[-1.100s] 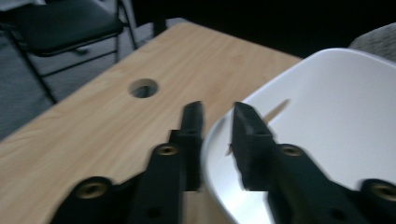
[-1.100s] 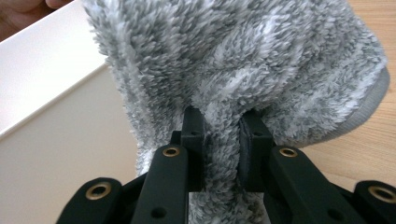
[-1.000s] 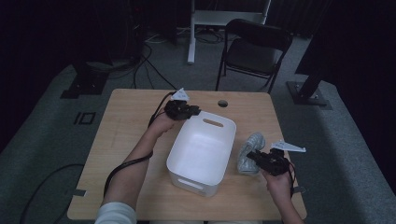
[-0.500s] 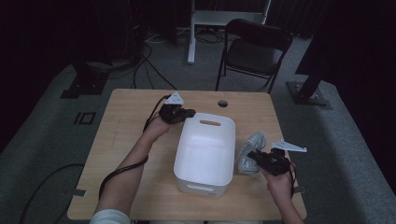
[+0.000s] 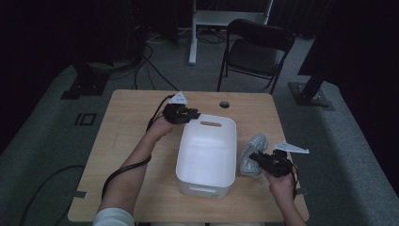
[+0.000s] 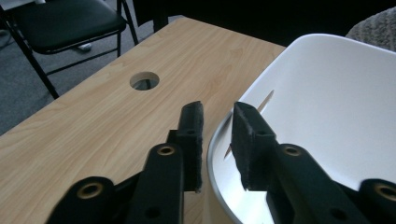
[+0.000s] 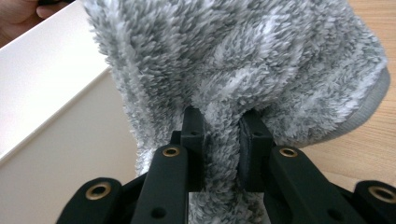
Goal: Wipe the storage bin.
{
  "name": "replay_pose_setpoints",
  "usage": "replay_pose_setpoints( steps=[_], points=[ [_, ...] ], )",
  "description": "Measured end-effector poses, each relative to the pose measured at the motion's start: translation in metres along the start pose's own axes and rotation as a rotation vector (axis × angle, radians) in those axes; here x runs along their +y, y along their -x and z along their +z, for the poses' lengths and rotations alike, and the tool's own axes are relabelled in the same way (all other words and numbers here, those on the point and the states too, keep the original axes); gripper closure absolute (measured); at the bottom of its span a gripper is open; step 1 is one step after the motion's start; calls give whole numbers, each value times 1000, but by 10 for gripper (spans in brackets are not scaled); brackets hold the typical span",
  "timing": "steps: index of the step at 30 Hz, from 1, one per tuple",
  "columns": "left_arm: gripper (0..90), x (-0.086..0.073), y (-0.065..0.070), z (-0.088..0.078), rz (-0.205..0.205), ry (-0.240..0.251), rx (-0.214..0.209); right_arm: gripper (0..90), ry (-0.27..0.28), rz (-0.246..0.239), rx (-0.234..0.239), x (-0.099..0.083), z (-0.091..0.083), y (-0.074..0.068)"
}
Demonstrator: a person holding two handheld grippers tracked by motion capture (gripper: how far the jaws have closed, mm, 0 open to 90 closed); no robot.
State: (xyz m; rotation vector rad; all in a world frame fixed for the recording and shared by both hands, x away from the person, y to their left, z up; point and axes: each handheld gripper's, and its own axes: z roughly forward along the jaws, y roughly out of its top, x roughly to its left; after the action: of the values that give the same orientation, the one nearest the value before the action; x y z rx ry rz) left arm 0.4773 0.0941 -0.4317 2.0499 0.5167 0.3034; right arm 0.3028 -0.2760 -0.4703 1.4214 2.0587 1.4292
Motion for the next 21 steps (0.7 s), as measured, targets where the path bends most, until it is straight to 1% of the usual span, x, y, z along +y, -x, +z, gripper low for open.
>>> replay_pose_setpoints(
  steps=[1,2,7,8,13,15,16,17,20,21],
  points=[
    [765,0,1,0,1,-4,2,757,0,0,1,0,0,0],
    [766,1,1,0,6,-6,5,757,0,-1,0,0,0,0],
    [792,-2,0,-6,4,-17,8,757,0,2,1,0,0,0],
    [797,-3,0,-9,11,-23,15,757,0,2,0,0,0,0],
    [828,-8,0,-20,7,-28,24,757,2,9,3,1,0,2],
    [843,-11,0,-24,9,-29,12,757,4,15,5,2,0,2],
    [848,-12,0,-26,0,-30,6,758,4,18,6,2,0,2],
    [851,-12,0,-27,5,-33,8,757,5,19,6,2,0,2],
    [843,-13,1,-27,22,-24,19,757,3,16,5,1,0,2],
    [809,-12,1,-26,15,-20,24,757,2,17,5,1,0,2]
  ],
)
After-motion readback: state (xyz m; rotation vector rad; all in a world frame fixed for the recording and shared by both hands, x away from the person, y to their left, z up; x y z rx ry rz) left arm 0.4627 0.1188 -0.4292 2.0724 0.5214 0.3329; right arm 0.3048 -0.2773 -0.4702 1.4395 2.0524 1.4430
